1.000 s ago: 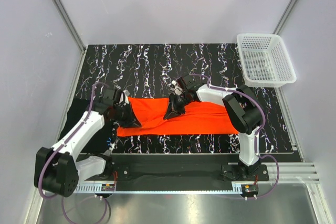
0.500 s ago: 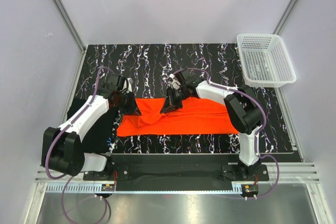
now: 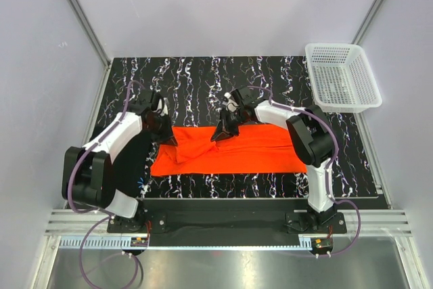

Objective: Fold and stack the t-shirts
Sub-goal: Fold the tshirt

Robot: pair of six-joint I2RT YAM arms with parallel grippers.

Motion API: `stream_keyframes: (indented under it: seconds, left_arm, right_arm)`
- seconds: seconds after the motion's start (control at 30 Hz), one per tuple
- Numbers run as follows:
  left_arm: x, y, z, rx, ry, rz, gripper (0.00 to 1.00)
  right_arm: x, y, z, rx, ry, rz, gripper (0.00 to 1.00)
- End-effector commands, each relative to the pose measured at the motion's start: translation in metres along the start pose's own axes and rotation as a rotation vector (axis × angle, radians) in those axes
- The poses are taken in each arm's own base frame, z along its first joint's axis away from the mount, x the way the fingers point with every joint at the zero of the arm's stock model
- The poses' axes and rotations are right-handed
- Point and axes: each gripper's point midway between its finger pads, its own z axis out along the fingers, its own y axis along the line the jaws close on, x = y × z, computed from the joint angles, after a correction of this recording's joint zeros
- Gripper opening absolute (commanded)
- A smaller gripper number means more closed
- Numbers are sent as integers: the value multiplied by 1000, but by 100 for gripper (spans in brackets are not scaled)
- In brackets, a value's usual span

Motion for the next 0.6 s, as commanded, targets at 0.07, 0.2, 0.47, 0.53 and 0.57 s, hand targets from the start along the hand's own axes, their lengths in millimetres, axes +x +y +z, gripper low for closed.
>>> stream_keyframes:
  seconds: [0.07, 0.2, 0.47, 0.53, 0.57]
  left_arm:
    - [-23, 0, 4, -25, -25, 54, 3]
    - [-29, 26, -7, -190, -50, 59, 48]
    - [-8, -26, -47, 77, -91, 53, 58]
    - [-1, -38, -36, 153, -74, 47, 52]
    - [2, -41, -32, 173, -59, 43, 51]
  right_arm:
    - [-7, 0, 5, -10, 5, -18, 10]
    - [-9, -9, 7, 11, 7, -13, 17]
    - [-25, -28, -37, 265, -35, -192, 40]
    - [-26, -19, -49, 289, -41, -248, 41]
    - [-26, -13, -51, 275, -42, -256, 41]
